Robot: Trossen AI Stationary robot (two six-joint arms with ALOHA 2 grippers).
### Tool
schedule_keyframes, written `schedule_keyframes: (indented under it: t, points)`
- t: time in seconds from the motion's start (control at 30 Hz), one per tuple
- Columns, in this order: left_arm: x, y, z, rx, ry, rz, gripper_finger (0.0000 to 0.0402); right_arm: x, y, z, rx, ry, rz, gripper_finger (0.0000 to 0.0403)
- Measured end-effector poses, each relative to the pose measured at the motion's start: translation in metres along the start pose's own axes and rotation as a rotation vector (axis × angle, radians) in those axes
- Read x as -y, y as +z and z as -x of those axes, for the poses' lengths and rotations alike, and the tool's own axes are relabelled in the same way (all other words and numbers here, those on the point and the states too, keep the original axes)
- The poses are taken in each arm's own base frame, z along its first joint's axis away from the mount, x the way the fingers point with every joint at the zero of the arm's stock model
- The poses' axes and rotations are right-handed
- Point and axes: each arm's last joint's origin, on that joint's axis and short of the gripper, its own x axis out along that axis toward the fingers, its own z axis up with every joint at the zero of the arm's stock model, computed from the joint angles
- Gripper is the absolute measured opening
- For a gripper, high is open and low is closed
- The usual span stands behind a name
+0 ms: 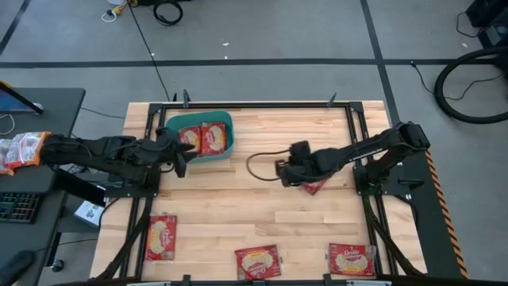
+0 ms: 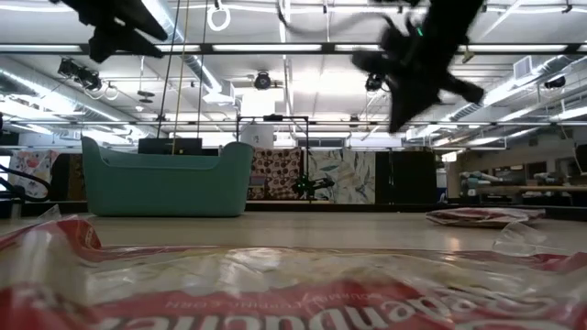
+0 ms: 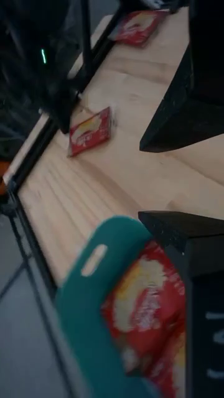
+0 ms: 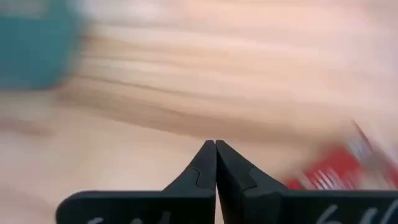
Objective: Sort popcorn bags into baskets
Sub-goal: Put the popcorn bag into the green bin
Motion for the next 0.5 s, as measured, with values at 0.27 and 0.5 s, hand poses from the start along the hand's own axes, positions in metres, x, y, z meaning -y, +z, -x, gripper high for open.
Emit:
schedule_keyframes:
  t: [0.27, 0.5]
  points:
    - [-0.005, -0.022, -0.02, -0.058, -0.033, 0.122, 0.021, -0.001, 0.029, 0.012, -0.137, -0.097, -0.154, 0.0014]
    - [-0.002, -0.023, -0.024, -0.061, -0.069, 0.129, 0.0224, 0.007, 0.008, -0.013, -0.199, -0.094, -0.351, 0.016]
